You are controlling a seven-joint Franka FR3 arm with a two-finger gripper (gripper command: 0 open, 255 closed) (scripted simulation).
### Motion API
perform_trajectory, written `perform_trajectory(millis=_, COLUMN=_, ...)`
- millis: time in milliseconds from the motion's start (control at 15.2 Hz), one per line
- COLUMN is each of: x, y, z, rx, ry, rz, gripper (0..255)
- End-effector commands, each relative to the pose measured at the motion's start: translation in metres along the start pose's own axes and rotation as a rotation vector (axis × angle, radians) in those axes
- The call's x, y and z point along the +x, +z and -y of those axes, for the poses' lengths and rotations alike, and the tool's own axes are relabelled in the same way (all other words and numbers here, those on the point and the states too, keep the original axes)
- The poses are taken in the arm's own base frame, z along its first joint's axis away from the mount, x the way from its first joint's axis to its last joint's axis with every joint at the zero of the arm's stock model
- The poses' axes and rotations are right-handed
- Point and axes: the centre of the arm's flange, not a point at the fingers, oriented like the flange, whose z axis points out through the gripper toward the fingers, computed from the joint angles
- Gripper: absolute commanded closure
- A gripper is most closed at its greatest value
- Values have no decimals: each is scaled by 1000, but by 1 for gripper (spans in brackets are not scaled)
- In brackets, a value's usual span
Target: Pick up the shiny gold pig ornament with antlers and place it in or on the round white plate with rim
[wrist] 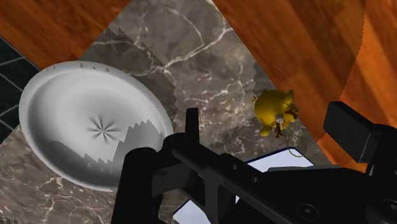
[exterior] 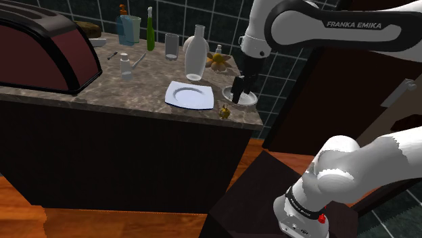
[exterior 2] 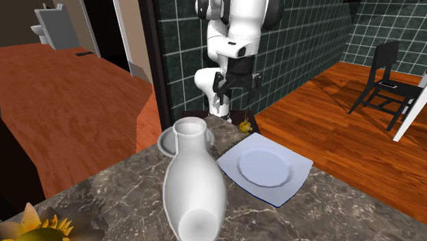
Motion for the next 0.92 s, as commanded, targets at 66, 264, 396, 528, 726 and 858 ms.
perform_trajectory(millis=66, x=30, y=7, z=17, rx=45, ry=-25, rz=-2, gripper=0)
perform_trajectory(millis=264, x=42, y=14, z=24, rx=61, ry=-35, rz=-3, gripper=0)
perform_trajectory(millis=396, x=42, y=25, z=25, rx=61, ry=-35, rz=-3, gripper=0)
perform_trajectory(millis=528, x=42, y=35, z=25, rx=61, ry=-35, rz=-3, gripper=0)
perform_trajectory(millis=726, x=42, y=49, z=26, rx=61, ry=-35, rz=-3, gripper=0)
perform_trajectory(millis=858, x=42, y=49, z=26, rx=61, ry=-35, rz=-3, gripper=0)
